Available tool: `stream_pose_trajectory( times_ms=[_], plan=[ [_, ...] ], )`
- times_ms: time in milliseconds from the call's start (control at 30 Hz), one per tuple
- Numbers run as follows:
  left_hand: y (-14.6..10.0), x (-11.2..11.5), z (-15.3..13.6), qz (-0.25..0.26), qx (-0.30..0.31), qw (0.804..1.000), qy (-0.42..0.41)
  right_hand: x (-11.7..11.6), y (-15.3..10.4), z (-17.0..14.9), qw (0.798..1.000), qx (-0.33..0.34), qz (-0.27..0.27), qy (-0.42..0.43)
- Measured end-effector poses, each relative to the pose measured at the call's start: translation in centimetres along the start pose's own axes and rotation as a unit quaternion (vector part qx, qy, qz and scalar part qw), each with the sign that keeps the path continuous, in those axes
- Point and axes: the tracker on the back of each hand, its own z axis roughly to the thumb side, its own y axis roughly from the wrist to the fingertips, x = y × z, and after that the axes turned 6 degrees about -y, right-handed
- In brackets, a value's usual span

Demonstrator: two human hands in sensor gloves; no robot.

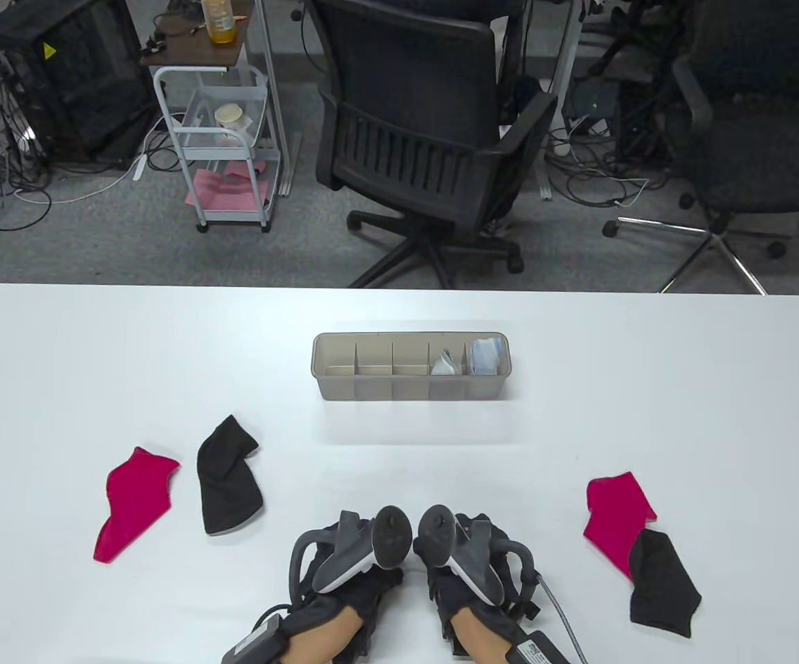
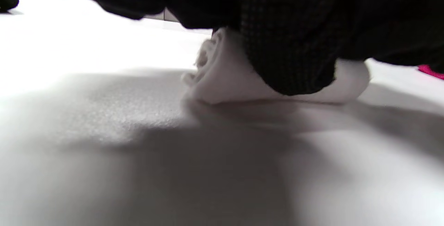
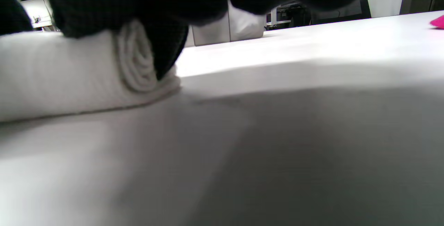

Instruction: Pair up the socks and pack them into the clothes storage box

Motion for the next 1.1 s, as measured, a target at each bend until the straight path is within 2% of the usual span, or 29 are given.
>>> stream_pose_trajectory(
  times_ms=[100,200,267,333,433,533,700,800,900,1000,1033,1100],
  plan=[
    [0.4,0.1,-0.1,0.002,0.001,1.0,-0.004,0.2,-0.2,-0.2,1.0,0.01,0.001,0.017],
    [0.5,-0.1,-0.6,0.002,0.0,1.0,-0.025,1.1,-0.7,-0.4,0.998,0.041,-0.027,0.038],
    [0.7,-0.2,-1.0,-0.001,-0.004,0.999,-0.04,1.5,-1.1,-0.3,0.997,0.068,-0.038,0.017],
    [0.9,-0.3,-1.5,-0.008,-0.007,0.998,-0.061,1.4,-1.4,-0.3,0.995,0.092,-0.028,-0.015],
    [1.4,-0.4,-2.3,-0.027,-0.015,0.995,-0.098,1.0,-1.4,-0.1,0.995,0.093,-0.002,-0.035],
    [2.0,-0.4,-3.5,-0.087,-0.031,0.982,-0.166,0.7,-0.9,0.0,0.995,0.094,0.01,-0.037],
    [2.6,0.1,-5.3,-0.13,-0.065,0.958,-0.247,0.0,-0.1,-1.0,0.992,0.07,0.088,0.056],
    [2.9,0.3,-5.2,-0.09,-0.082,0.963,-0.238,-0.4,0.6,-1.3,0.99,0.035,0.102,0.089],
    [2.6,-0.2,-3.9,-0.051,-0.076,0.98,-0.175,-0.4,0.8,-1.3,0.992,0.021,0.095,0.086],
    [1.7,-1.0,-2.5,0.016,-0.047,0.991,-0.121,-0.4,0.8,-1.3,0.992,0.016,0.093,0.086],
    [1.3,-1.4,-1.5,0.032,-0.017,0.995,-0.092,-0.4,0.8,-1.2,0.993,0.013,0.089,0.081],
    [0.5,-1.4,-0.5,0.043,0.017,0.997,-0.058,-0.5,0.7,-1.2,0.994,0.013,0.084,0.075]
  ],
)
